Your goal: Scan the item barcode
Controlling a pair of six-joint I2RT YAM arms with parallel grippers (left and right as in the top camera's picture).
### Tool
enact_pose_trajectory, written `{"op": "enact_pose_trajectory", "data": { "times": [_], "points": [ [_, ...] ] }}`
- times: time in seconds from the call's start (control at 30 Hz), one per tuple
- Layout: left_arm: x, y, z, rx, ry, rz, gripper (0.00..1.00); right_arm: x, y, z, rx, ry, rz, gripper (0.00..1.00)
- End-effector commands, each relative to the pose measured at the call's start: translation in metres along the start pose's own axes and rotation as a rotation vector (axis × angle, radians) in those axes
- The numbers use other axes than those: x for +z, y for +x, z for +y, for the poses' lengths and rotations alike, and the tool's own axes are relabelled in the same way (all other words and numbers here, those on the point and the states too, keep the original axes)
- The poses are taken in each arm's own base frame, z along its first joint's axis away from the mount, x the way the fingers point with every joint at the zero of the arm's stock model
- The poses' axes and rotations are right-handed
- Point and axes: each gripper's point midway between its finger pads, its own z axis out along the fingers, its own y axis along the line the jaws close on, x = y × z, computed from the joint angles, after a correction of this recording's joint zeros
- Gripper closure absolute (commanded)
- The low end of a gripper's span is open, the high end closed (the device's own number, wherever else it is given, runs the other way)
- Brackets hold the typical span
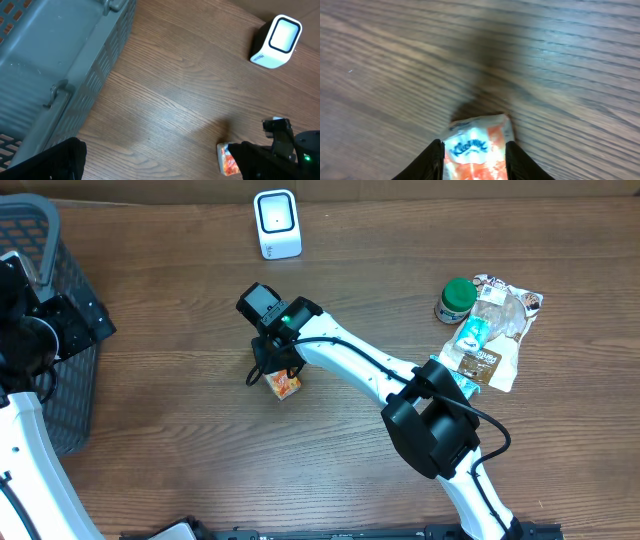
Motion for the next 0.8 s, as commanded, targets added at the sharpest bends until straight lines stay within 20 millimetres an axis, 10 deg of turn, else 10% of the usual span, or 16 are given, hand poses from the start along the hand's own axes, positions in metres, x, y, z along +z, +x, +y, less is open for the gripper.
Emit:
{"op": "enact_pose_trajectory", "data": {
  "times": [0.0, 0.23, 0.47, 0.77],
  "points": [
    [-0.001, -0.002, -0.001, -0.006, 0.008, -0.006, 0.01, -0.031, -0.004, 0.036, -0.107, -0.142, -0.024, 0.66],
    [-0.001, -0.002, -0.001, -0.006, 0.008, -0.006, 0.00, -0.021, 0.038, 0.049, -0.152, -0.166, 0.106, 0.85],
    [-0.001, -0.002, -0.001, -0.006, 0.008, -0.006, 0.00, 0.001, 0.066, 0.008, -0.102, -0.043, 0.204, 0.88],
    [-0.001, -0.002, -0.001, -0.006, 0.008, -0.006, 0.00, -0.001, 0.027, -0.056, 0.041, 0.043, 0.134, 0.90]
  ]
}}
